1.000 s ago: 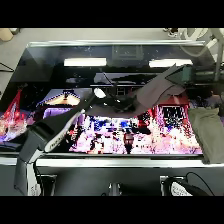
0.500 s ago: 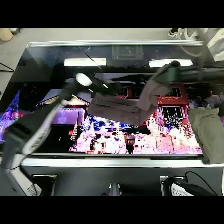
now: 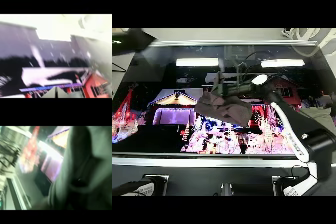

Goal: Fold the shirts.

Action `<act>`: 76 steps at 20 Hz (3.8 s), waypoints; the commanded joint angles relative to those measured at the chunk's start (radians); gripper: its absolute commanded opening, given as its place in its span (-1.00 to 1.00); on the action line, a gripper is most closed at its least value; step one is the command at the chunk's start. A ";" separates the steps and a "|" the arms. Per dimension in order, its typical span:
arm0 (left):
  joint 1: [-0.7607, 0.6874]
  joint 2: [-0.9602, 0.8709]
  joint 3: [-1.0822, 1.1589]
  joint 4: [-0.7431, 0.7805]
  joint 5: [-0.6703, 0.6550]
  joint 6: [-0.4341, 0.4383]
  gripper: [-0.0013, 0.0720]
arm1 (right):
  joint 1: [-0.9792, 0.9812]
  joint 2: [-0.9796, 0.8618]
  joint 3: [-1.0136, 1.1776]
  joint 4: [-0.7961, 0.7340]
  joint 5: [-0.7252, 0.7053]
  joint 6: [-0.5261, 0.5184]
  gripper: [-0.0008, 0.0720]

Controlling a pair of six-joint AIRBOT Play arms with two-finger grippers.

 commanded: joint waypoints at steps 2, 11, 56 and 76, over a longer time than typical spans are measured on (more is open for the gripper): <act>0.040 0.115 0.000 0.015 -0.048 0.019 -0.89 | 0.042 -0.068 0.001 0.095 -0.058 -0.027 0.55; 0.040 0.112 -0.001 0.016 -0.049 0.055 -0.89 | -0.322 0.093 -0.043 -0.824 0.522 0.256 0.88; -0.035 0.086 0.000 0.014 -0.056 0.075 -0.89 | -1.333 0.269 0.304 -0.810 0.699 0.051 -0.91; -0.035 0.088 0.000 0.014 -0.055 0.081 -0.89 | -1.333 0.372 -0.278 -1.267 0.645 0.174 -0.08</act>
